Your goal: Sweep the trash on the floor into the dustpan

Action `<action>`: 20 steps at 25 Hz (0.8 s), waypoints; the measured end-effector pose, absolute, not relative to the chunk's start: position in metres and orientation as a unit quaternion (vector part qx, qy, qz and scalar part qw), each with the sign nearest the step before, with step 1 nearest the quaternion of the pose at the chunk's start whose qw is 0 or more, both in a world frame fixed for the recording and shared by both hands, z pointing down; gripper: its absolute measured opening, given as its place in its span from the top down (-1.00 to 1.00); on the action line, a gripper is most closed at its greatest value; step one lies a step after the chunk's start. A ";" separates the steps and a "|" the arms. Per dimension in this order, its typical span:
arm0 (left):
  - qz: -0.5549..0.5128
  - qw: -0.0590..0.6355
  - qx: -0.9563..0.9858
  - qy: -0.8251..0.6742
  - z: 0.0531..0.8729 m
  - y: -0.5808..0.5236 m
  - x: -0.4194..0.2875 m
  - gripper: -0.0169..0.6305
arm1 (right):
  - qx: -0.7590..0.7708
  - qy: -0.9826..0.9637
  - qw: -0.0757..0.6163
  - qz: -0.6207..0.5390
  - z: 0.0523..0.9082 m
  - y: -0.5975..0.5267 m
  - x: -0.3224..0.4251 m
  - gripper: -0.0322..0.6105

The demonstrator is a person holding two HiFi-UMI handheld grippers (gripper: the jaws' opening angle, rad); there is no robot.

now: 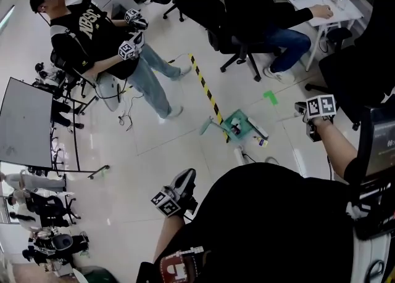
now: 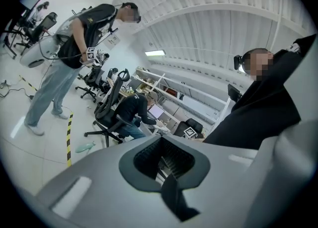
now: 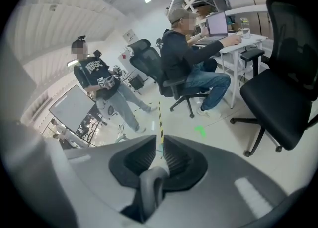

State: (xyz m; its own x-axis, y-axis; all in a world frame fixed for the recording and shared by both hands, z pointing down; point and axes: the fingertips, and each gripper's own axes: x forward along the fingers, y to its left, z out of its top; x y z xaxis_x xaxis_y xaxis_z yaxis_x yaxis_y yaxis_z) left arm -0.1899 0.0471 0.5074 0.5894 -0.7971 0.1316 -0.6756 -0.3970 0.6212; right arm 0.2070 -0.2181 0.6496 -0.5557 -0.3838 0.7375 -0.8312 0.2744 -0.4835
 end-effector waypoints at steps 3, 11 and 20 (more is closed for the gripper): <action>-0.115 0.313 0.840 -0.428 0.517 0.072 -0.218 0.96 | 0.420 -0.759 0.243 0.435 0.637 -0.186 0.198 0.76; -0.107 0.327 0.863 -0.369 0.547 0.192 -0.303 0.96 | 0.509 -0.707 0.203 0.447 0.594 -0.044 0.188 0.77; -0.104 0.295 0.873 -0.375 0.518 0.255 -0.250 0.96 | 0.479 -0.723 0.239 0.437 0.598 0.056 0.229 0.77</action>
